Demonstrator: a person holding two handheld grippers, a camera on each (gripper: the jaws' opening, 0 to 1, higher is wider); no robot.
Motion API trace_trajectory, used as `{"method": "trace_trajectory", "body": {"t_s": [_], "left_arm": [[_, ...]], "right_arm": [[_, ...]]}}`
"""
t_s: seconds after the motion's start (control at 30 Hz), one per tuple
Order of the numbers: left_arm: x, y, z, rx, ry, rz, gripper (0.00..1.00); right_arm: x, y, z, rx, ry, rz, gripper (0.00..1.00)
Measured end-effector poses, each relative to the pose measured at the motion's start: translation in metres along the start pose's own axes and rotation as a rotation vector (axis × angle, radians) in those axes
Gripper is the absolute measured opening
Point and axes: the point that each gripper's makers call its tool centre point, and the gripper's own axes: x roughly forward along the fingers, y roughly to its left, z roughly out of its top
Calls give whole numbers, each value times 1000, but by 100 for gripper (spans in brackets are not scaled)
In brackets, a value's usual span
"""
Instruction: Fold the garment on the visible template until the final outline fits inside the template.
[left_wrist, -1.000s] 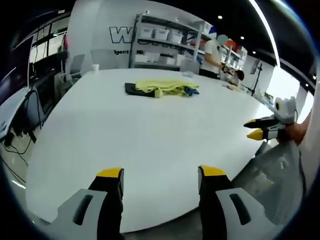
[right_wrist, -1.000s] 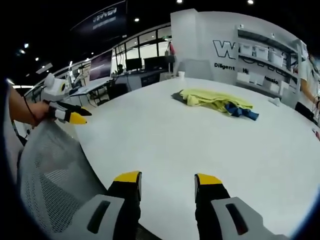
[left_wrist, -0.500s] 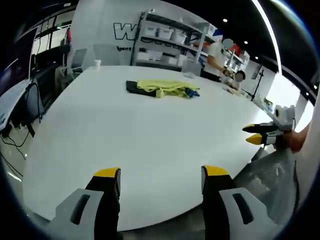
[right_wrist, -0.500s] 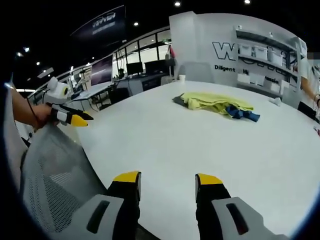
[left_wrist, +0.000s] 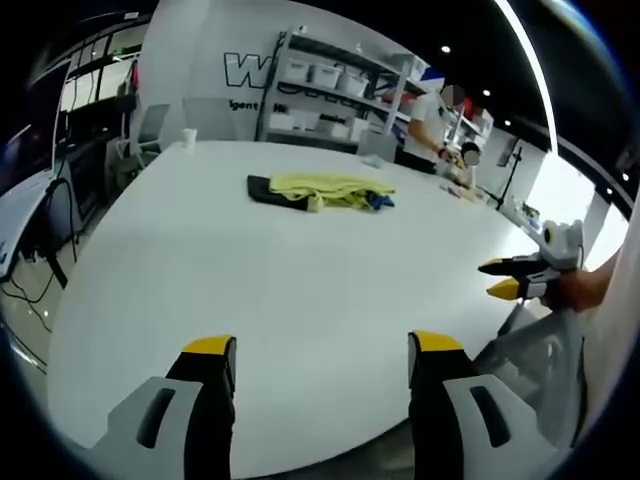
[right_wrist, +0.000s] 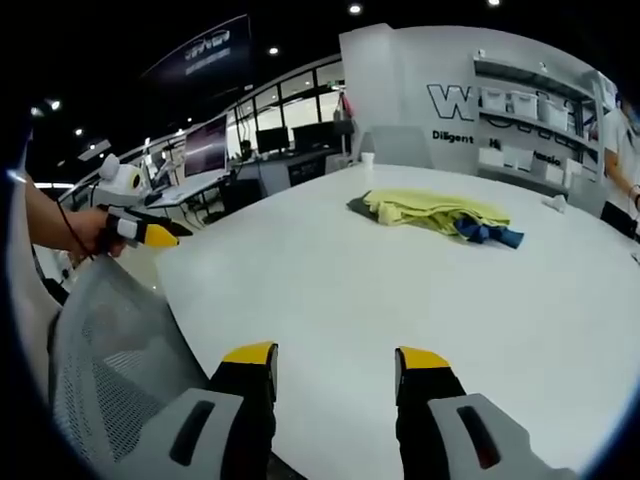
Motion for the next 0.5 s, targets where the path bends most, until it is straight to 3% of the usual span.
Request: {"method": "trace_trajectory", "body": {"t_s": [0.5], "left_arm": [[1, -2, -3, 14, 16, -10, 79]], "right_arm": [[-1, -1, -2, 33, 6, -14, 56]]}}
